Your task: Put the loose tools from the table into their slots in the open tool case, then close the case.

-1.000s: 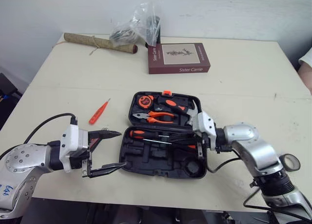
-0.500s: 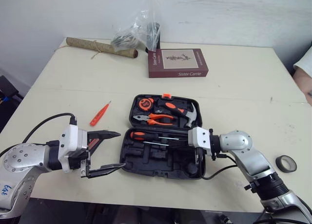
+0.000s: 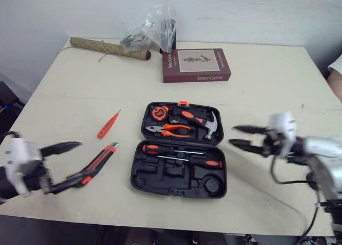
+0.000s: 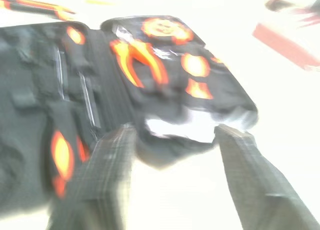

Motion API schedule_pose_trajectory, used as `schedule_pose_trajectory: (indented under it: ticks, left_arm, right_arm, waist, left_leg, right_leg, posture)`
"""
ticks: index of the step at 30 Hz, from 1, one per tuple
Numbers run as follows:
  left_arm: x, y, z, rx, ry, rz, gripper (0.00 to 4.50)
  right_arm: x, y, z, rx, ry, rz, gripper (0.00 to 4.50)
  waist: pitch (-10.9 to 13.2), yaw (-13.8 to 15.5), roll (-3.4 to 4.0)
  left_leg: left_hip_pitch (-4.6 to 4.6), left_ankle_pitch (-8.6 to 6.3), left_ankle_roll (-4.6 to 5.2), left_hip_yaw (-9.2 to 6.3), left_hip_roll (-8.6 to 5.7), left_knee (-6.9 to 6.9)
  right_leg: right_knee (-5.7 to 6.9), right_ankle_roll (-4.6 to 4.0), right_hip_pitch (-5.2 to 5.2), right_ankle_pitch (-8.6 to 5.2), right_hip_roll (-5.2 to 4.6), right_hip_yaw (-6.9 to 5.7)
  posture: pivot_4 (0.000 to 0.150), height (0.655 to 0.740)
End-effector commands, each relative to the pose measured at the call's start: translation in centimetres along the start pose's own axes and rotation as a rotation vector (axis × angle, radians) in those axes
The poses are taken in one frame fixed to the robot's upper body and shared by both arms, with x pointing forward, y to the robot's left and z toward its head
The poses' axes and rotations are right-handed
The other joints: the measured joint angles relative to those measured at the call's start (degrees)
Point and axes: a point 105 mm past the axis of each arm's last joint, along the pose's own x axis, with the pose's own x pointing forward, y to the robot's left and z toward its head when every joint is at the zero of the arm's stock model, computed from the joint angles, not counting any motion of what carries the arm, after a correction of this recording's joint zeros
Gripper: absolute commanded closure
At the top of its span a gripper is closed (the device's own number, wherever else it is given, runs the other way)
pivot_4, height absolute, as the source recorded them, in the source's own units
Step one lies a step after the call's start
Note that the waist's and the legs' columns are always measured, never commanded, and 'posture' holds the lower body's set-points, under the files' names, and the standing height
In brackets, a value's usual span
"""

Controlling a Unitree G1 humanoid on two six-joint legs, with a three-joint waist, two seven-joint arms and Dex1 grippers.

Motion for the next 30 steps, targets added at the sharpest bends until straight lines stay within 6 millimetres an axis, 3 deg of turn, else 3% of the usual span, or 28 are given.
schedule_pose_trajectory:
  ticks: [1,5,7,9,12,16,19,23,27,30]
  left_arm:
    - [-5.5,3.6,-1.6,0.014,0.055,0.262,0.0]
    - [-11.4,6.6,-4.6,-0.012,0.135,0.535,0.0]
    - [-14.3,7.0,-6.2,-0.044,0.174,0.659,0.0]
    - [-15.6,6.9,-7.2,-0.061,0.199,0.703,0.0]
    - [-15.7,6.6,-7.8,-0.062,0.204,0.711,0.0]
    - [-13.8,6.5,-8.2,-0.071,0.189,0.648,0.0]
    - [-10.8,6.8,-7.2,-0.054,0.141,0.559,0.0]
    - [-5.0,7.7,-3.5,-0.119,0.032,0.491,0.0]
    - [1.1,6.7,0.1,-0.153,0.018,0.35,0.0]
    - [4.6,6.3,0.6,-0.197,0.109,0.318,0.0]
  right_arm:
    - [-6.0,-1.2,-1.8,-0.004,0.059,-0.138,0.03]
    - [-12.6,-1.9,-5.4,0.055,0.179,-0.362,0.03]
    - [-17.7,-1.2,-8.1,0.097,0.31,-0.519,0.03]
    - [-20.5,0.2,-9.6,0.113,0.402,-0.576,0.03]
    - [-21.8,1.8,-10.4,0.142,0.43,-0.581,0.03]
    - [-20.1,2.1,-9.9,0.125,0.335,-0.547,0.03]
    - [-16.9,1.4,-9.1,0.108,0.225,-0.485,0.03]
    - [-11.0,0.7,-4.3,-0.013,-0.089,-0.396,0.03]
    - [-6.6,1.0,-0.3,-0.025,-0.274,-0.318,0.03]
    - [-4.3,1.5,1.4,-0.04,-0.34,-0.267,0.03]
  waist:
    - [0.02,0.1,-0.05]
    - [0.04,-0.21,-0.08]
    - [0.06,-0.3,-0.08]
    - [0.05,-0.36,-0.07]
    - [0.02,-0.46,-0.11]
    - [-0.01,-1.04,-0.03]
    - [-0.06,-1.54,0.06]
    - [-0.04,-1.63,0.06]
    - [0.05,-1.26,0.21]
    - [0.05,-0.43,0.21]
  left_leg:
    - [0.0,-0.03,0.06,0.06,0.0,0.0]
    - [0.11,-0.32,0.57,0.34,-0.01,0.03]
    - [0.24,-0.35,0.6,0.47,-0.02,0.02]
    - [0.34,-0.4,0.57,0.57,-0.03,-0.04]
    - [0.42,-0.62,0.19,0.54,0.09,-0.13]
    - [0.5,-0.53,0.02,0.56,0.17,-0.12]
    - [0.53,-0.51,0.01,0.64,0.17,-0.13]
    - [0.47,-0.45,-0.04,0.61,0.19,-0.09]
    - [0.38,-0.18,-0.05,0.61,0.18,-0.1]
    - [0.35,-0.07,-0.17,0.59,0.19,-0.09]
  right_leg:
    - [-0.08,0.0,0.03,0.0,0.0,-0.25]
    - [-0.06,0.1,0.04,0.05,-0.12,-0.4]
    - [-0.05,0.19,0.06,0.11,-0.23,-0.27]
    - [-0.05,0.19,0.06,0.11,-0.3,-0.15]
    - [-0.07,0.08,0.04,0.06,-0.35,0.27]
    - [0.11,-0.1,0.01,0.15,-0.32,0.45]
    - [0.19,-0.13,-0.04,0.17,-0.32,0.58]
    - [0.32,-0.11,-0.12,0.19,-0.3,0.59]
    - [0.33,-0.08,-0.18,0.2,-0.26,0.58]
    - [0.34,-0.07,-0.19,0.2,-0.17,0.51]
  posture:
    - [0.15,0.74]
    - [0.15,0.74]
    - [0.15,0.74]
    - [0.15,0.74]
    - [0.15,0.74]
    - [0.15,0.74]
    - [0.15,0.74]
    - [0.15,0.74]
    - [0.15,0.74]
    - [0.15,0.74]
